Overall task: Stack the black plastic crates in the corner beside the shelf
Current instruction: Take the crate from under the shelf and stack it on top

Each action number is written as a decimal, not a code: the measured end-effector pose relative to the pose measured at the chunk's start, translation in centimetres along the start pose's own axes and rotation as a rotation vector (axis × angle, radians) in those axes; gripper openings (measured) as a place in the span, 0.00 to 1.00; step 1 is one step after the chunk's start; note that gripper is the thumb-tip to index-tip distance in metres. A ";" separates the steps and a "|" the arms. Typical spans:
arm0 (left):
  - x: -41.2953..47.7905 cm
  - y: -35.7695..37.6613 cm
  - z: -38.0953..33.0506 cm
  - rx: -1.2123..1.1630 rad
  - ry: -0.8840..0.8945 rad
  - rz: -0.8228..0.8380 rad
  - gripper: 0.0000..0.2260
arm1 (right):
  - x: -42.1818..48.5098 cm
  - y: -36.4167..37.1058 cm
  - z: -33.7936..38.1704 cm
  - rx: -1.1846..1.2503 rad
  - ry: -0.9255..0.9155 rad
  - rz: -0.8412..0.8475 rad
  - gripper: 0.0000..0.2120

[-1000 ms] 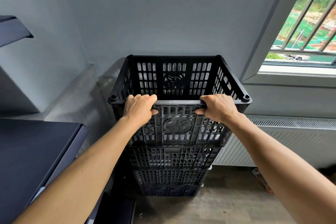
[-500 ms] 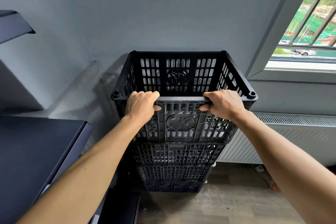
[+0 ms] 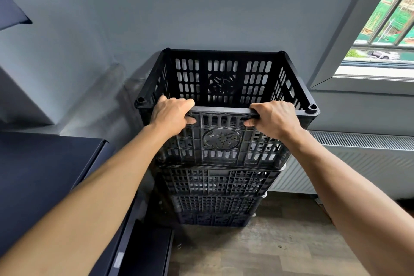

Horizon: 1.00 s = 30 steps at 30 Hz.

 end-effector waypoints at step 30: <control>-4.2 -1.1 -4.6 -0.027 0.063 -0.144 0.12 | -5.1 -1.0 -1.2 0.040 -0.002 0.041 0.19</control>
Point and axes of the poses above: each hand's wrist, its own x-axis towards the middle knuckle, its own y-axis out of the palm, z = x × y, the point moved 8 cm from there along x, towards the middle knuckle, and after that the axes turned 2 degrees about -z, right-handed, at the moved point
